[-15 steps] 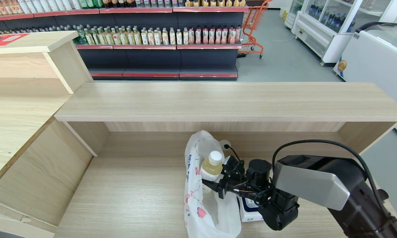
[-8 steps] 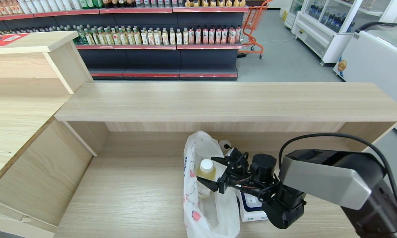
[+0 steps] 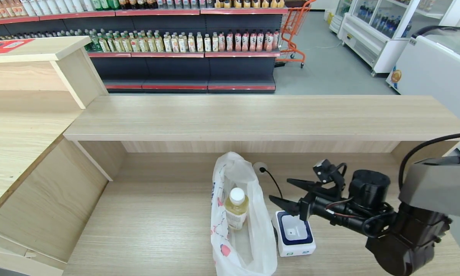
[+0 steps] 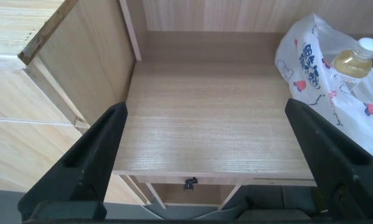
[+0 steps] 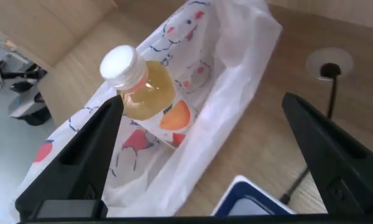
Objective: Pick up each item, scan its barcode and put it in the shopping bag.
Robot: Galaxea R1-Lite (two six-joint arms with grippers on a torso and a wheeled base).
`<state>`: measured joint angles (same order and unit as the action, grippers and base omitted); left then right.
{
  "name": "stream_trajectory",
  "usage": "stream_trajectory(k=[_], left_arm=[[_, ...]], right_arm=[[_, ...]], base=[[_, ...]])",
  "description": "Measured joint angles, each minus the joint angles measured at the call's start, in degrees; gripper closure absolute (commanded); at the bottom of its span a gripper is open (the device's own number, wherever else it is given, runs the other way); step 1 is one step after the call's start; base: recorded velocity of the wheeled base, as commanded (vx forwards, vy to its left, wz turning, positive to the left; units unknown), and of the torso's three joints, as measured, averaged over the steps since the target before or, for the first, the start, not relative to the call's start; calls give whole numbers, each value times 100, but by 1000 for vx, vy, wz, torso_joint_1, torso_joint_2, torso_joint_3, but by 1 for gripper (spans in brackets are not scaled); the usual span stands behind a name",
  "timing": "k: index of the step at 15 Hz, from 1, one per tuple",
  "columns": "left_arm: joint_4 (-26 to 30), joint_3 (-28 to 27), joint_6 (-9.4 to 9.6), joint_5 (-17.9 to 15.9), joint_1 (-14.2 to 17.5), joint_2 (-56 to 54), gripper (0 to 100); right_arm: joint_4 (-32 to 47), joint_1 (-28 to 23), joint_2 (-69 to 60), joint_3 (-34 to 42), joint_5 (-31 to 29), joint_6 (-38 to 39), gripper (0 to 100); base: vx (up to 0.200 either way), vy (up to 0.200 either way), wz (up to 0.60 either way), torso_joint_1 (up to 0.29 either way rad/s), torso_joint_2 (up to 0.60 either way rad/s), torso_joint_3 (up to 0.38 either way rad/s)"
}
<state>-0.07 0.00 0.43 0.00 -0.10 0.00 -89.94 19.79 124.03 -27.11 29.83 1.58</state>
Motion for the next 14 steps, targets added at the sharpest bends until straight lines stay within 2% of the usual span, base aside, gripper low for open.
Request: stream_trajectory(k=[4, 8, 11, 14], left_arm=[[0, 0, 0, 0, -6, 0, 0], [0, 0, -21, 0, -6, 0, 0], [-2, 0, -21, 0, -6, 0, 0], [2, 0, -18, 0, -4, 0, 0]], right_arm=[[0, -645, -755, 706, -2, -33, 0], [-2, -1196, -1573, 1931, -9, -11, 0], [-5, -1701, -1979, 2543, -6, 13, 0], [0, -1949, -2197, 2690, -17, 154, 0]], base=[[0, 0, 0, 0, 0, 0], [0, 0, 0, 0, 0, 0], [-200, -200, 0, 2, 2, 7], [-200, -200, 0, 4, 4, 1]])
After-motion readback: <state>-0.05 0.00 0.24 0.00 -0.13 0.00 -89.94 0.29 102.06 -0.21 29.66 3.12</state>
